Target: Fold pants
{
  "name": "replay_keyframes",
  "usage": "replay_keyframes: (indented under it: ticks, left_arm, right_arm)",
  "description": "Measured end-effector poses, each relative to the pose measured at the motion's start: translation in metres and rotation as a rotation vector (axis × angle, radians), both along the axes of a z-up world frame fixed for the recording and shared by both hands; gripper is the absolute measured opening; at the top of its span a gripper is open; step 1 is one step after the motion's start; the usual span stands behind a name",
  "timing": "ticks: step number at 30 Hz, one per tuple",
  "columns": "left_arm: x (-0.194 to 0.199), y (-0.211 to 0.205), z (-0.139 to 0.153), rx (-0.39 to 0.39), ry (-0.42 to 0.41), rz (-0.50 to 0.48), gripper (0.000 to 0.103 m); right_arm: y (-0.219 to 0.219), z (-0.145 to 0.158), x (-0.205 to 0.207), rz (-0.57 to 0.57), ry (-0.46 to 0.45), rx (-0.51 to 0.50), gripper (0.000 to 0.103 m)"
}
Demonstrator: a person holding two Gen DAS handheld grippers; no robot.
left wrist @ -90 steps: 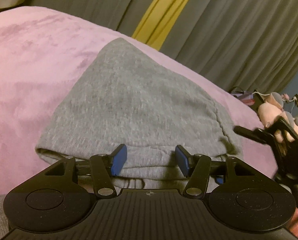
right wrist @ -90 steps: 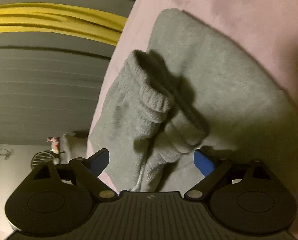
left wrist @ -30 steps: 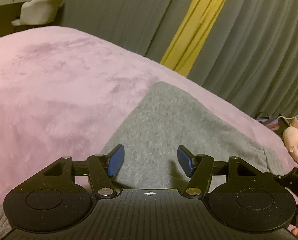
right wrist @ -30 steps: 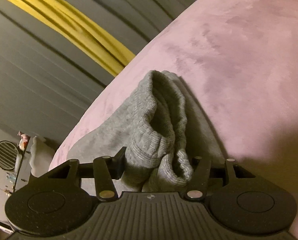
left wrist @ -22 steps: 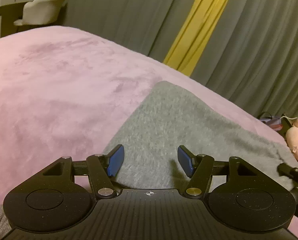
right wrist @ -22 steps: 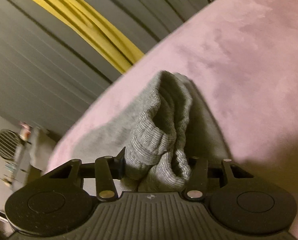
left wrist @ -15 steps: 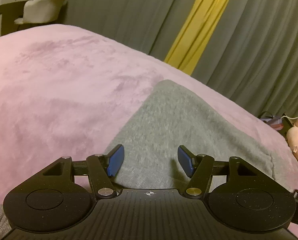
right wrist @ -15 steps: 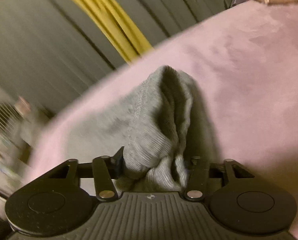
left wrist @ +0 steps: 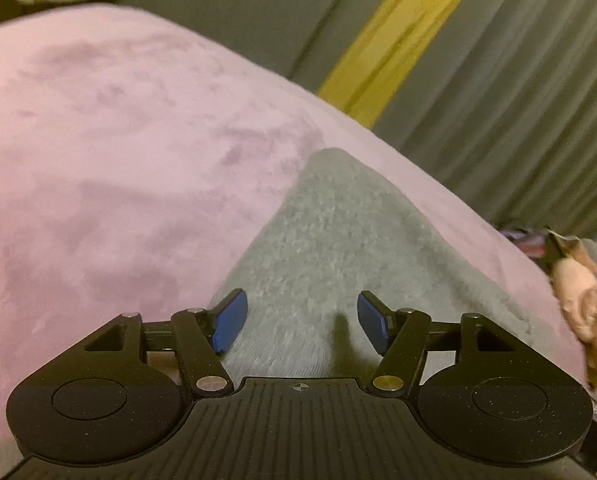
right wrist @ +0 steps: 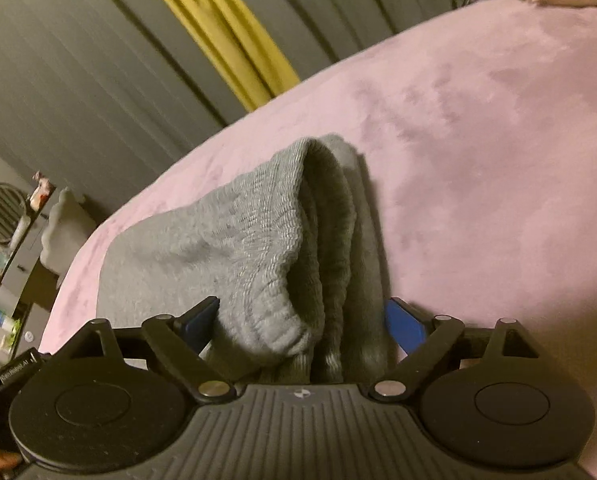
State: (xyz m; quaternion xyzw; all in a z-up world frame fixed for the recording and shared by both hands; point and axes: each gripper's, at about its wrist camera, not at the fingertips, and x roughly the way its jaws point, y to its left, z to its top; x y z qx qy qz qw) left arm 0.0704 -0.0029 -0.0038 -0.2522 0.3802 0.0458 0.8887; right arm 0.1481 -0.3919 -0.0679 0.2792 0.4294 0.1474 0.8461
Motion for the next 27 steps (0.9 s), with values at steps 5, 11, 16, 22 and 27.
replay_keyframes:
  ticks: [5, 11, 16, 22, 27]
  left_arm:
    - [0.035, 0.016, 0.005, -0.029, 0.039, -0.182, 0.071]
    - [0.096, 0.017, -0.014, -0.038, 0.153, -0.293, 0.075]
    - [0.123, 0.001, -0.018, 0.029, 0.196, -0.425, 0.087]
    - [0.125, 0.012, -0.007, 0.012, 0.198, -0.422, 0.08]
    - [0.122, 0.035, -0.003, 0.075, 0.189, -0.336, 0.081]
  right_arm:
    - [-0.004, -0.014, 0.023, 0.069, 0.022, 0.108, 0.099]
    - [-0.016, -0.031, 0.045, 0.119, 0.003, 0.25, 0.084]
    - [-0.022, -0.041, 0.058, 0.196, 0.016, 0.308, 0.073]
    - [-0.01, -0.038, 0.072, 0.297, -0.001, 0.323, 0.095]
    - [-0.014, -0.043, 0.076, 0.302, -0.001, 0.366, 0.095]
